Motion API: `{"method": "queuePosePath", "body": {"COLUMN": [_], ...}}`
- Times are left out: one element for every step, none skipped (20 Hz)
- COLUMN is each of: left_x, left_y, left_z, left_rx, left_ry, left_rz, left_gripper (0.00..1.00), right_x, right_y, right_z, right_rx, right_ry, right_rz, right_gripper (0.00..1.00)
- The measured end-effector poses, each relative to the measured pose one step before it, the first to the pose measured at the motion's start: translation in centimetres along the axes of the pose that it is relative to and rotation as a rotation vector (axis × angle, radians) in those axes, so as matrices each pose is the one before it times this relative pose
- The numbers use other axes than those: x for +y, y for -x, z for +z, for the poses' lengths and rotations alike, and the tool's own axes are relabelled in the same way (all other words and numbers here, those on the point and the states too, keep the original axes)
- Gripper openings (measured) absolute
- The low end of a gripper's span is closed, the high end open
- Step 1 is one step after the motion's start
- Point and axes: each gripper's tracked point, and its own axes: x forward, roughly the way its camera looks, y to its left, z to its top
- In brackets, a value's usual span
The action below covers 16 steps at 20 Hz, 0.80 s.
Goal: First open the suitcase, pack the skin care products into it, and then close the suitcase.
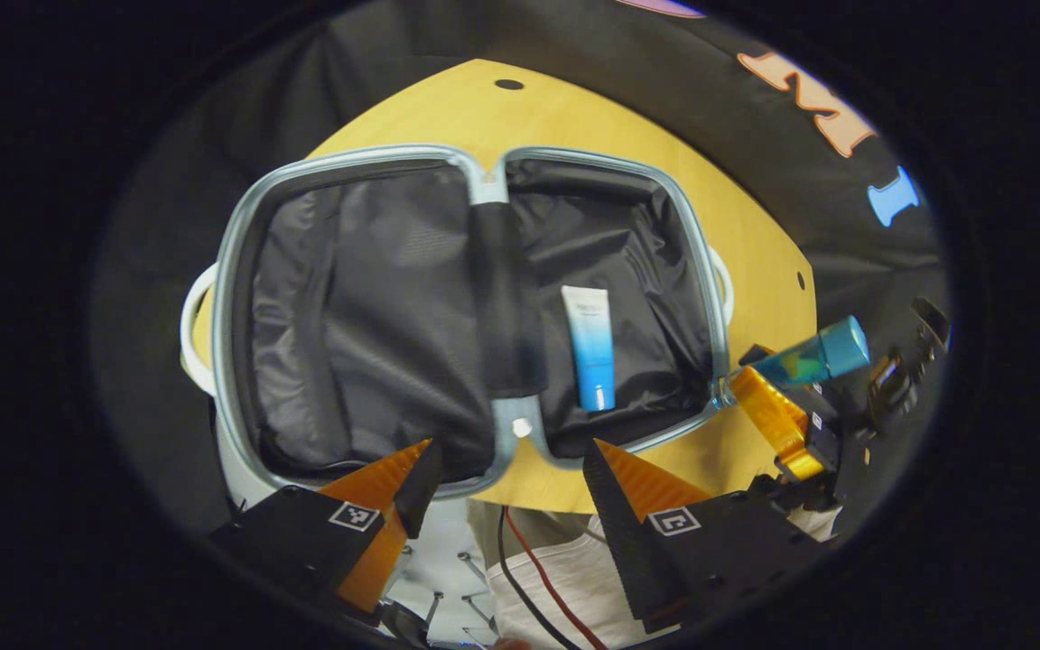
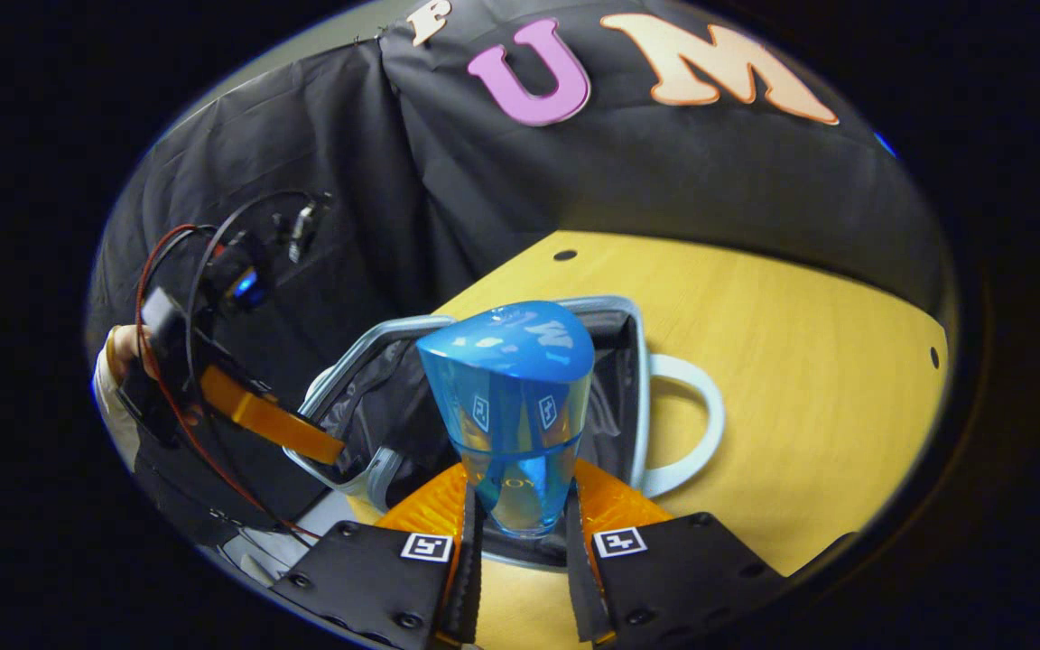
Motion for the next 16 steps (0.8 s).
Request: {"method": "queuePosePath", "body": {"left_x": [0.923, 0.849, 0.869, 0.766, 0.914, 0.825, 0.651, 0.522, 0.605, 0.377, 0.390, 0.383, 0.546, 0.602, 0.760, 0.877], "left_y": [0.633, 0.834, 0.773, 0.529, 0.350, 0.214, 0.342, 0.237, 0.278, 0.240, 0.098, 0.143, 0.149, 0.260, 0.352, 0.342], "left_z": [-0.344, -0.230, -0.235, -0.121, -0.168, -0.087, -0.140, 0.031, 0.073, 0.128, 0.164, 0.225, 0.183, 0.305, 0.387, 0.468], "left_rx": [-0.00401, -0.00582, -0.00687, -0.00910, -0.00727, -0.00872, -0.00575, -0.00671, -0.00703, -0.00938, -0.00835, -0.00595, -0.00558, -0.00753, -0.00813, -0.01032], "left_ry": [0.01850, 0.02085, 0.02214, 0.02037, 0.01555, 0.01452, 0.00934, 0.01020, 0.01187, 0.01287, 0.01683, 0.01802, 0.01831, 0.01544, 0.01466, 0.01538], "left_rz": [0.00086, -0.00192, -0.00495, -0.00341, -0.00260, 0.00259, 0.00100, 0.00125, -0.00158, -0.00678, -0.00740, -0.00837, -0.00343, -0.00004, 0.00339, 0.00576], "left_gripper": [0.92, 0.92, 0.92, 0.92, 0.92, 0.92, 0.92, 0.92, 0.92, 0.92, 0.92, 0.92, 0.92, 0.92, 0.92, 0.92], "right_x": [0.341, 0.125, -0.013, -0.087, -0.038, -0.095, -0.207, -0.212, -0.117, -0.177, -0.175, -0.132, -0.079, -0.025, 0.006, -0.049], "right_y": [-1.024, -0.715, -0.589, -0.548, -0.329, -0.467, -0.774, -0.575, -0.371, -0.305, -0.189, -0.252, -0.254, -0.213, -0.199, -0.148], "right_z": [-0.407, -0.585, -0.427, -0.564, -0.711, -0.635, -0.562, -0.374, -0.429, -0.228, -0.203, -0.113, -0.265, -0.261, -0.257, -0.228], "right_rx": [0.02565, 0.03510, 0.03433, 0.03782, 0.04223, 0.03611, 0.02989, 0.02298, 0.01849, 0.01418, 0.01355, 0.00747, 0.00791, 0.01010, 0.00925, 0.00922], "right_ry": [-0.00529, -0.00550, -0.00906, -0.00752, -0.01127, -0.00726, -0.00738, -0.00668, -0.00707, -0.00541, -0.00213, 0.00044, 0.00174, 0.00290, -0.00265, -0.00143], "right_rz": [0.00636, 0.00478, -0.00105, -0.00572, -0.00847, -0.00884, -0.01289, -0.01435, -0.01232, -0.01231, -0.01375, -0.01252, -0.01107, -0.00864, -0.00850, -0.00797], "right_gripper": [0.42, 0.42, 0.42, 0.42, 0.42, 0.42, 0.42, 0.39, 0.39, 0.42, 0.42, 0.42, 0.42, 0.42, 0.41, 0.43]}}
